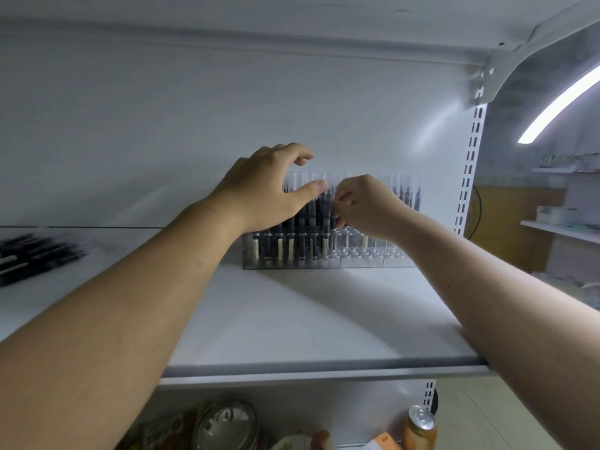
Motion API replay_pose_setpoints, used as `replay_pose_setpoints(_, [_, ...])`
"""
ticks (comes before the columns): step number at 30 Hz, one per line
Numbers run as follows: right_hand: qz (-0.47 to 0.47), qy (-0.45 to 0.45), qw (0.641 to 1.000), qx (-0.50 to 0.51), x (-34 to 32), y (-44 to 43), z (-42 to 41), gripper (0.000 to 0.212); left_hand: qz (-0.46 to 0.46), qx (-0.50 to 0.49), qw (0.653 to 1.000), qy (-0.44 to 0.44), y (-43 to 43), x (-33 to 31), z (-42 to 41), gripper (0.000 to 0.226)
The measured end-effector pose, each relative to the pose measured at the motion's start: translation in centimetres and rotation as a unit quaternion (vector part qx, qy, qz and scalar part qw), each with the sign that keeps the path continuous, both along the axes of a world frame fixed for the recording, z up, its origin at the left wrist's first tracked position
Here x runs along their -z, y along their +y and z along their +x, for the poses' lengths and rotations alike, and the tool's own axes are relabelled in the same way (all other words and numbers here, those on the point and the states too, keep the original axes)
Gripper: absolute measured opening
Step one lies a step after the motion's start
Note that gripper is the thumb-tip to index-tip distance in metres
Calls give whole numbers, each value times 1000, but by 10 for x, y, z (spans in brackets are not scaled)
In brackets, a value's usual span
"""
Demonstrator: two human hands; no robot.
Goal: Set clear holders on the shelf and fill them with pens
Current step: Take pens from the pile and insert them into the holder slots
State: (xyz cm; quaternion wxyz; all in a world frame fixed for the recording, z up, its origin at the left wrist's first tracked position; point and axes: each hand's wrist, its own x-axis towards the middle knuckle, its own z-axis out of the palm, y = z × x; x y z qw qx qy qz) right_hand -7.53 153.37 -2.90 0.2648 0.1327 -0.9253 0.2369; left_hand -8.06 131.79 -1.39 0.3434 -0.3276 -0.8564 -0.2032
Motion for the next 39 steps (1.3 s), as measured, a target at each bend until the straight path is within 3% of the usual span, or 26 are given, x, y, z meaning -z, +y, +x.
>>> replay_pose_setpoints(6, [-16,40,999,13,-7,10,5,15,1,-2,1000,-2,0,0,-1,60])
replay_pose_setpoints(12, [-51,160,986,11,-15,11,8,12,3,-8,1000,0,-3,-3,0,58])
replay_pose_setpoints(18, [-73,252,964,-33,-34,-19,17,23,8,-55,998,7,-21,-23,12,52])
replay_pose_setpoints(23, [-2,208,975,-84,-52,-80,17,26,16,-125,992,-9,-81,-32,27,47])
replay_pose_setpoints(34, [29,90,978,-188,-40,-247,-8,20,-5,-313,932,-183,-255,3,54,51])
replay_pose_setpoints(39, [64,59,976,-200,-27,-297,-21,21,-81,-360,899,-237,-288,23,56,47])
